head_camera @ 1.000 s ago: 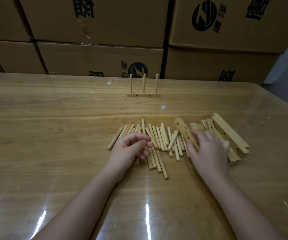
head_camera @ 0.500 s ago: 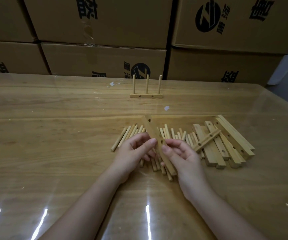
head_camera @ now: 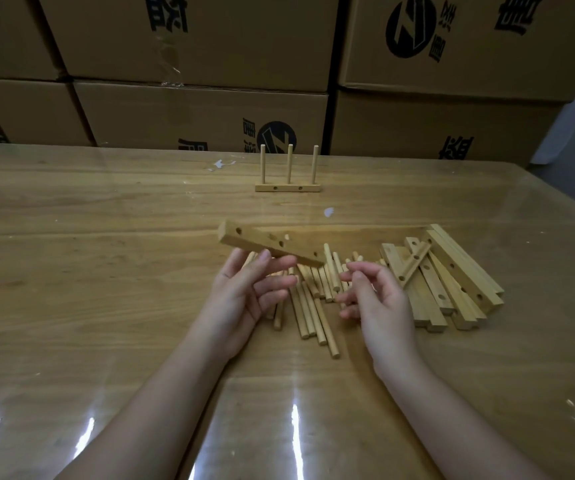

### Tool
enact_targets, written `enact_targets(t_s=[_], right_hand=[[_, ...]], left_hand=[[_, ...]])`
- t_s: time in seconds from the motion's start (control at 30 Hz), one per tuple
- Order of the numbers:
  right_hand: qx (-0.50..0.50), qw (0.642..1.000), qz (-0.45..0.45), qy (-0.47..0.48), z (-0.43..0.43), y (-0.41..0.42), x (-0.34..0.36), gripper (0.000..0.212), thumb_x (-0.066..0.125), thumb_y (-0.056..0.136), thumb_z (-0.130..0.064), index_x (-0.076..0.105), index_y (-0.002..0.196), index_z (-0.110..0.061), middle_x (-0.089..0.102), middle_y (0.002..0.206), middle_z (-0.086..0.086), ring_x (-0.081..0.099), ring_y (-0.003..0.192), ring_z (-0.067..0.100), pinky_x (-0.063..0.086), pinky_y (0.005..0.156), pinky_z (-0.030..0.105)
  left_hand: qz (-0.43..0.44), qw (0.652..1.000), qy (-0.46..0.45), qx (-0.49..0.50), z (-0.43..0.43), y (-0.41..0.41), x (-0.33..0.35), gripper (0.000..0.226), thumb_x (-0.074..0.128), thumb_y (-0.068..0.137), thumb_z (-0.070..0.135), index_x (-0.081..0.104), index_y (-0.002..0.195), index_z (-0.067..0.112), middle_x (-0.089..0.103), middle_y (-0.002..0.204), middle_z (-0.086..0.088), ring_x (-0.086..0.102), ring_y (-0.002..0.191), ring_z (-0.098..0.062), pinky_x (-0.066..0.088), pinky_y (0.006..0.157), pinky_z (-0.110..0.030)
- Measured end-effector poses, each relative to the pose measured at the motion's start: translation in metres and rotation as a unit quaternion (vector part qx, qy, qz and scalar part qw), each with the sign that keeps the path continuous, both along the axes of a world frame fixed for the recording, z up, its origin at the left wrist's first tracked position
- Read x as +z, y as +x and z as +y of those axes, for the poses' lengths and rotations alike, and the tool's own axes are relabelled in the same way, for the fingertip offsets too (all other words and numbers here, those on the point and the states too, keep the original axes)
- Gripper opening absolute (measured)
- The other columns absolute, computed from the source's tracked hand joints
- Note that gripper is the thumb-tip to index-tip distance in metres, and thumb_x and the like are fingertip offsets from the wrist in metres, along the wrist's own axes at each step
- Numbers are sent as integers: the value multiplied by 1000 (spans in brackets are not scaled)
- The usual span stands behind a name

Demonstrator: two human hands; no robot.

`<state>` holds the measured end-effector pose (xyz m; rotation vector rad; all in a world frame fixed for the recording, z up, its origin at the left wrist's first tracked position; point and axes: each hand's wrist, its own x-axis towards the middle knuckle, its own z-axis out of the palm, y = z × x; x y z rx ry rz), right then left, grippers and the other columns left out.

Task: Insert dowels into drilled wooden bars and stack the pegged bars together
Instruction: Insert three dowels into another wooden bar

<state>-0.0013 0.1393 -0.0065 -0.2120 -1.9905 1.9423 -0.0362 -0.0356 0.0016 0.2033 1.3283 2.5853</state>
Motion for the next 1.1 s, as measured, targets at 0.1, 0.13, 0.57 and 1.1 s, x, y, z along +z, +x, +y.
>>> enact_targets(t_s=[0.1, 0.13, 0.57, 1.1], right_hand=[[-15, 996, 4, 88, 7, 0, -1, 21, 51, 93, -19, 62, 88, -35, 65, 80, -18, 59, 64, 1, 49, 55, 17], [-18, 994, 3, 105, 8, 0, -2, 21, 51, 92, -19, 62, 87, -36, 64, 78, -16, 58, 63, 1, 49, 56, 17], [-43, 860, -14, 509, 22, -5, -8, 17, 62, 83, -38, 61, 87, -21, 46, 98, -6, 40, 95, 8, 36, 78, 22], [-65, 901, -26, 428, 22, -12, -9, 36, 48, 94, -17, 52, 130, -14, 44, 107, -2, 44, 98, 10, 35, 75, 15]], left_hand=[[8, 997, 32, -71, 0, 0, 2, 38, 66, 64, 14, 65, 102, 15, 70, 95, -20, 70, 77, -27, 58, 62, -29], [10, 995, 29, -94, 0, 1, 3, 38, 63, 60, 16, 69, 97, 16, 69, 95, -20, 69, 78, -28, 58, 63, -30], [29, 995, -85, -46, 1, 6, 3, 55, 66, 77, 15, 53, 128, 32, 71, 93, -12, 68, 80, -18, 56, 66, -26], [-31, 991, -125, -41, 6, 10, 9, 32, 66, 71, 21, 69, 102, 18, 74, 86, -10, 71, 75, -14, 54, 55, -21]])
